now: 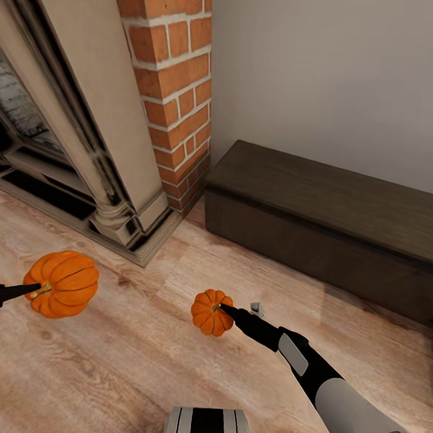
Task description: Place each of the two pumpkins and all three candles from the living room inside a cabinet in the living room (use any cabinet), then make sure every cabinet is closed, and position the cauldron so it is next to a table in the living room.
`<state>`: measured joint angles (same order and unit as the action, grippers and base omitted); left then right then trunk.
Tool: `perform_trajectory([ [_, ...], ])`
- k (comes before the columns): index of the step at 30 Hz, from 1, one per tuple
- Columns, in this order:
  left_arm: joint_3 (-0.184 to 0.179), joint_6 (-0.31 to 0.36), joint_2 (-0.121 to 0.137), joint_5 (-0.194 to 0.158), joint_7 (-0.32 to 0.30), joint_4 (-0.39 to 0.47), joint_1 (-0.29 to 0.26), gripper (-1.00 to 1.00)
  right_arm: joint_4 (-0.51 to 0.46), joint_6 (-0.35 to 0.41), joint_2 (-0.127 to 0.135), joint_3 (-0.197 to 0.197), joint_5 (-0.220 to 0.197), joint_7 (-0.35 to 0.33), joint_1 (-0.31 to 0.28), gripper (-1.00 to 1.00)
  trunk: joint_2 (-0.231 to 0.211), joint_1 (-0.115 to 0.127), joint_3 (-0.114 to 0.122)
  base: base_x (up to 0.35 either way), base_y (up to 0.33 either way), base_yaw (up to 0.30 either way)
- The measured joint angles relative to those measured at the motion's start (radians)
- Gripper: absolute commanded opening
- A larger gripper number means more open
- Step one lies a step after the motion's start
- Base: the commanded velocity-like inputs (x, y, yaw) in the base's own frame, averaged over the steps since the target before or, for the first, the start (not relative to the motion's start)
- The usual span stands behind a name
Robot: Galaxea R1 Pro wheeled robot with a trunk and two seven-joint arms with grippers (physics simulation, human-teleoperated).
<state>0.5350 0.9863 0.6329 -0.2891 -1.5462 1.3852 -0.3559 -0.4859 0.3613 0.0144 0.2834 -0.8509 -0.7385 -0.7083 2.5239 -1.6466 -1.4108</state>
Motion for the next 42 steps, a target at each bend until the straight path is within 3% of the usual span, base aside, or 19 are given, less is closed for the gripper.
perform_trajectory([
  [6, -0.031, 0.000, 0.006, 0.004, 0.000, 0.003, -0.001, -1.00, 0.000, -0.006, 0.001, 0.000, -0.006, -0.022, 0.000, -1.00, -0.001, 0.003, 0.023, 0.000, 0.000, 0.000],
  [14, -0.035, 0.001, 0.010, 0.004, -0.002, 0.004, -0.001, -1.00, 0.000, -0.009, 0.001, 0.000, -0.010, -0.057, 0.000, -1.00, -0.003, 0.006, 0.054, -0.020, 0.000, 0.000],
  [21, -0.036, 0.001, 0.010, 0.003, -0.003, 0.006, -0.001, -1.00, 0.000, -0.009, 0.001, -0.001, -0.012, -0.055, 0.000, -1.00, -0.005, 0.009, 0.081, -0.254, 0.048, 0.000],
  [31, -0.037, 0.001, 0.010, 0.002, -0.008, 0.006, -0.001, -1.00, 0.000, -0.009, 0.001, -0.001, -0.013, -0.062, 0.000, -1.00, -0.007, 0.014, 0.120, -0.027, 0.005, -0.003],
  [42, -0.037, 0.002, 0.009, 0.003, -0.009, 0.006, -0.002, -1.00, 0.000, -0.011, 0.002, -0.001, -0.012, -0.112, 0.000, -1.00, -0.010, 0.018, 0.162, -0.194, 0.000, -0.237],
])
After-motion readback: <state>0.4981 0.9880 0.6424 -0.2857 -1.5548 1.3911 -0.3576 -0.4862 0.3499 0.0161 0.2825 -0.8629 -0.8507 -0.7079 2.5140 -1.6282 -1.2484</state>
